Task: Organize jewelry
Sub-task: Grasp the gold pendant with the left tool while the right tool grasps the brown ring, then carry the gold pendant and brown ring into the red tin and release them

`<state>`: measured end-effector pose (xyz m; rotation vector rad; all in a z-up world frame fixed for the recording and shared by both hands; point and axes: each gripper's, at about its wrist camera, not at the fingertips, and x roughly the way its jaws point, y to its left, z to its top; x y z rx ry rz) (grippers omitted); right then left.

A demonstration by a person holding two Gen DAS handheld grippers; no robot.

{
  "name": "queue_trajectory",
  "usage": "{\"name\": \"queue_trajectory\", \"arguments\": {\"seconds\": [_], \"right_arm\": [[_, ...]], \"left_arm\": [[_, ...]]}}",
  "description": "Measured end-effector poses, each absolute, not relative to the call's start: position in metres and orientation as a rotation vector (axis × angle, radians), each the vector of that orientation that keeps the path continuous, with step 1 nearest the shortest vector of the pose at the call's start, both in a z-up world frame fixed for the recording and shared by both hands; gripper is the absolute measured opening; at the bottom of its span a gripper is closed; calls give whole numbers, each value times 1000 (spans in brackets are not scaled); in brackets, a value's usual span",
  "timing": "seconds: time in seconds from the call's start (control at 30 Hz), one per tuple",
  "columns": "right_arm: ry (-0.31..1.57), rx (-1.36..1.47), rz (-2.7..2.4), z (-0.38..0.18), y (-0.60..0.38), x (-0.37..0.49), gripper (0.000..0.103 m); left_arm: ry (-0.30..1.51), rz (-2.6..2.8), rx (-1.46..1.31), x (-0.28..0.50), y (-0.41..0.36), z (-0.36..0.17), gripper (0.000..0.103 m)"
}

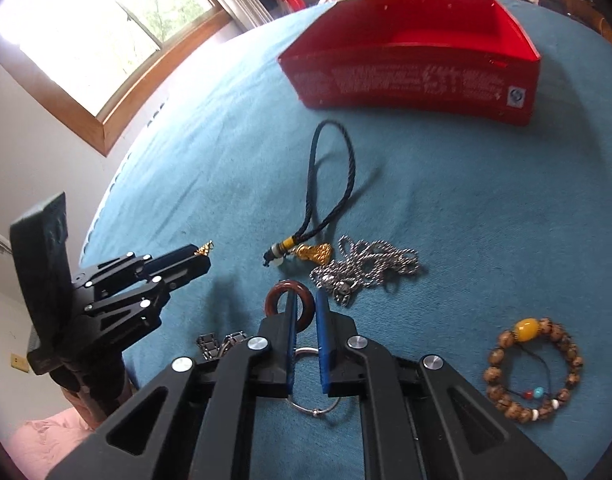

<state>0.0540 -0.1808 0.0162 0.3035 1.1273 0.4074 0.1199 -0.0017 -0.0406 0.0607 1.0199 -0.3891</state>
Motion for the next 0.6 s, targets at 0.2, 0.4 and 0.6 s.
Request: {"name": "queue_trajectory", "arguments": {"seconds": [0.2,0.4,0.6], "right_arm": [[1098,328,382,26,-202,55,9],[1073,343,352,37,-215,66,9],[1017,353,324,61,-236,83,9]], "left_arm": [[1002,-388,67,126,-7,-31,18],[983,-380,76,142,-13,-18,18],[953,-385,100,166,-25,4,18]]}}
